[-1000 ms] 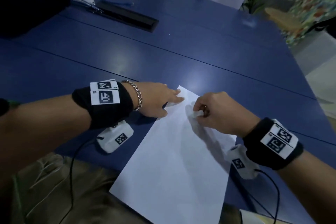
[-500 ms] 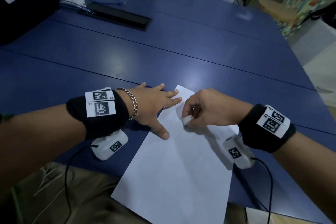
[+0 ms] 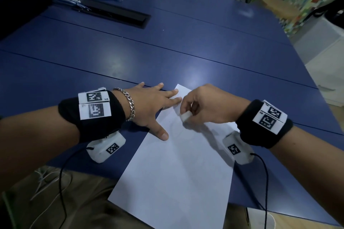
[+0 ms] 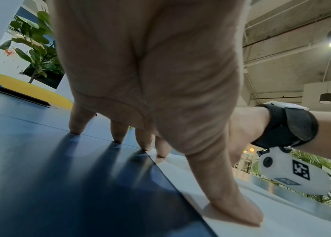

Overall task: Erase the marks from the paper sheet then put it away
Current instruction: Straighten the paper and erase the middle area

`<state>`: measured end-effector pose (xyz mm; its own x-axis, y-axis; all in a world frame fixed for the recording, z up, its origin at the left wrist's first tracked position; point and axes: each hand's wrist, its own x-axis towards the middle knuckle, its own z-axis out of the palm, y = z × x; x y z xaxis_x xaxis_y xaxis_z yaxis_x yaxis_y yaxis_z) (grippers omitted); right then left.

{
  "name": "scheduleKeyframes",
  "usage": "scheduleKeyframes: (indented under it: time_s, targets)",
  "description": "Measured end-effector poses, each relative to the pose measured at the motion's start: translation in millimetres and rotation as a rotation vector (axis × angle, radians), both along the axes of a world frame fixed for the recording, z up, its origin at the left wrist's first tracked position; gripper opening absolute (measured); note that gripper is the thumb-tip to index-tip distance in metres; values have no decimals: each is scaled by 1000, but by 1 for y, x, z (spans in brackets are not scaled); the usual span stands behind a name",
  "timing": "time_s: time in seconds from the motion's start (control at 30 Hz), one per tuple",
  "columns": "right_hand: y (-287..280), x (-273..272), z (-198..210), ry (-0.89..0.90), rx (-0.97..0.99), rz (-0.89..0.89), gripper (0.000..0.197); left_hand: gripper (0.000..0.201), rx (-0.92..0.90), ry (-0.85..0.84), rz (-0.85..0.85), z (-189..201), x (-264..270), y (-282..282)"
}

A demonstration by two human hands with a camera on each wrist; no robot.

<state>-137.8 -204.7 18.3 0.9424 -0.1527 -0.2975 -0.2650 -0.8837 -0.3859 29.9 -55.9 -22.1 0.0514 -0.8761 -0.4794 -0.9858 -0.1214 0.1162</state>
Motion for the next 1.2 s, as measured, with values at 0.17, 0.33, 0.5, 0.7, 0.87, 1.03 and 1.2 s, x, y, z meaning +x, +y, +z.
scheduleKeyframes:
  time_s: [0.17, 0.33, 0.5, 0.7, 0.87, 1.03, 1.2]
  targets:
    - [2, -2, -3, -50, -20, -11, 14, 128, 8, 2, 6, 0, 0, 0]
    - [3, -1, 6, 87, 32, 41, 13, 128, 8, -6, 4, 0, -1, 0]
    - [0, -1, -3, -70, -22, -33, 14, 128, 12, -2, 3, 0, -1, 0]
    - [4, -10, 7, 80, 12, -2, 16, 128, 9, -15, -1, 1, -1, 0]
    - [-5, -14, -3, -31, -71, -107, 20, 128, 1, -21, -17, 2, -1, 2]
    - [-5, -14, -2, -30, -120, -143, 21, 129, -85, -49, -50, 6, -1, 9]
    - [1, -3, 0, -72, -109, -109, 18, 133, 11, -20, 22, 4, 1, 11]
